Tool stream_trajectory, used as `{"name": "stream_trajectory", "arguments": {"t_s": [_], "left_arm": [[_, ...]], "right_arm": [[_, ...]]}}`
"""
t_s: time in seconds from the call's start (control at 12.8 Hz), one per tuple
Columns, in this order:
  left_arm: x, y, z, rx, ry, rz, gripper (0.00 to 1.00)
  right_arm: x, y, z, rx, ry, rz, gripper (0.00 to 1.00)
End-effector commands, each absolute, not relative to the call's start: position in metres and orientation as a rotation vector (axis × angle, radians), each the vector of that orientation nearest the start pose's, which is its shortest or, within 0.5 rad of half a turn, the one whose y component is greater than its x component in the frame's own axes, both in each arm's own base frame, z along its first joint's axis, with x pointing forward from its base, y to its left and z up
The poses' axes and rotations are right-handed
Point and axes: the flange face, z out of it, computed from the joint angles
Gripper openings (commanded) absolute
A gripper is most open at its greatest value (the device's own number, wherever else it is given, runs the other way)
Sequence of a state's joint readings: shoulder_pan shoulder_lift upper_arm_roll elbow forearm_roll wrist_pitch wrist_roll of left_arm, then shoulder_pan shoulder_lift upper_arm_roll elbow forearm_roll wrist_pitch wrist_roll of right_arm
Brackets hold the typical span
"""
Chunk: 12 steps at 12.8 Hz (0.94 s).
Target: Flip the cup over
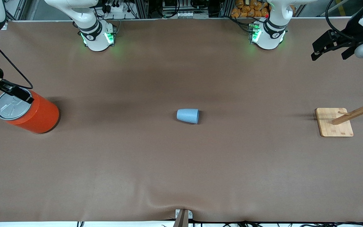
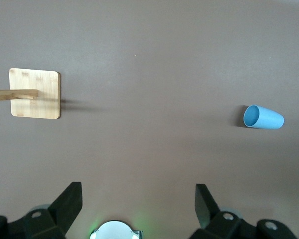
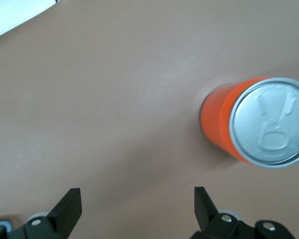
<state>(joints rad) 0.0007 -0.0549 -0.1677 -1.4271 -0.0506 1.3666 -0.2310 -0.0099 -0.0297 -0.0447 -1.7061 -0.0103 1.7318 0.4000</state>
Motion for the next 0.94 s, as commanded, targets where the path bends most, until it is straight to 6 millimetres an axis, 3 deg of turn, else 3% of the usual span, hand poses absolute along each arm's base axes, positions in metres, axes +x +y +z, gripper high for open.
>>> {"name": "stream_trajectory", "arguments": {"t_s": [0.0,0.16,0.31,0.55,0.7,0.86], "left_arm": [[0.501,-0.095,0.705,-3.177,-0.07,0.018,1.0],[0.5,-0.094,0.706,-3.177,-0.077,0.013,1.0],[0.5,-0.093,0.707,-3.169,-0.079,0.011,1.0],[0.502,-0.093,0.702,-3.166,-0.087,0.029,1.0],[0.528,-0.106,0.658,-3.22,-0.04,0.184,1.0],[0.563,-0.121,0.596,-3.278,-0.031,0.321,1.0]], "right_arm": [[0.563,-0.038,0.643,-3.112,0.683,-0.031,1.0],[0.558,-0.045,0.646,-3.102,0.475,0.026,1.0],[0.558,-0.062,0.648,-3.063,0.344,-0.022,1.0],[0.553,-0.062,0.645,-3.061,0.341,-0.016,1.0],[0.539,-0.059,0.639,-3.053,0.336,-0.062,1.0],[0.539,-0.059,0.637,-3.054,0.338,-0.041,1.0]]}}
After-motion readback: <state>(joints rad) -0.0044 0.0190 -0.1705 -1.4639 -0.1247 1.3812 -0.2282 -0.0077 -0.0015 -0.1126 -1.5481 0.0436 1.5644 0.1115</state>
